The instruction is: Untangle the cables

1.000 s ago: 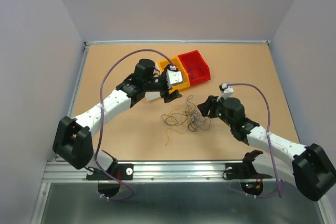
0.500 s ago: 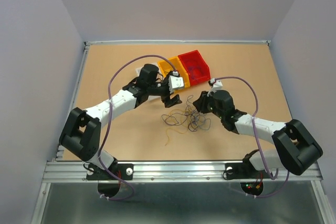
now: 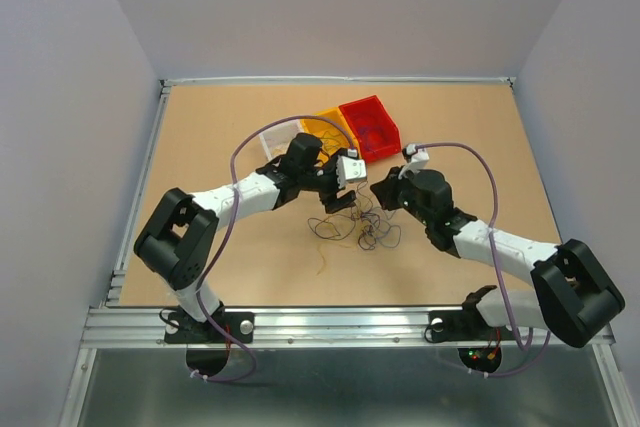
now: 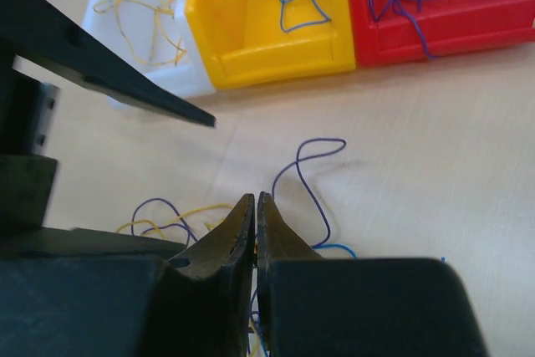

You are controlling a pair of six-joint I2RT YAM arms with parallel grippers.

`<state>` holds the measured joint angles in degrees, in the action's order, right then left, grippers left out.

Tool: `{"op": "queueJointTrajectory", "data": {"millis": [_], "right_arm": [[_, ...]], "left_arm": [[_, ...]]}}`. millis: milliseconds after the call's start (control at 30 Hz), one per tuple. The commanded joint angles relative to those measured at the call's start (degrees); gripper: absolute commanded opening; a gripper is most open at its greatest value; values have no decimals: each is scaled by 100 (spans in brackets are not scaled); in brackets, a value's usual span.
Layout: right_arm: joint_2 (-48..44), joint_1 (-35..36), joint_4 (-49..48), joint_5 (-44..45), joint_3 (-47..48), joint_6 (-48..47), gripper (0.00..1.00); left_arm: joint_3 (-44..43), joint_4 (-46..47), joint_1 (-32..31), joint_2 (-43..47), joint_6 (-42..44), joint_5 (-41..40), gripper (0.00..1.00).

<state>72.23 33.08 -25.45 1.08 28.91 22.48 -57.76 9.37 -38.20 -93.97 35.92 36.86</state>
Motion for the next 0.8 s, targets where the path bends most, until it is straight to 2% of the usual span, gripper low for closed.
{"op": "queueJointTrajectory", "data": {"millis": [0, 267, 500, 767], "right_arm": [[-270, 23, -373, 147, 89, -103, 4], [-279, 23, -381, 173, 63, -103, 4], [-402, 32, -373, 375, -122, 19, 1], [-1376, 23, -259, 577, -534, 116, 1]], "left_arm": [[-148, 127, -161, -164, 90, -109, 83], [-60, -83, -223, -183, 512, 189, 80], [-87, -128, -259, -192, 574, 102, 75], [89, 179, -109, 90, 355, 251, 76]]}}
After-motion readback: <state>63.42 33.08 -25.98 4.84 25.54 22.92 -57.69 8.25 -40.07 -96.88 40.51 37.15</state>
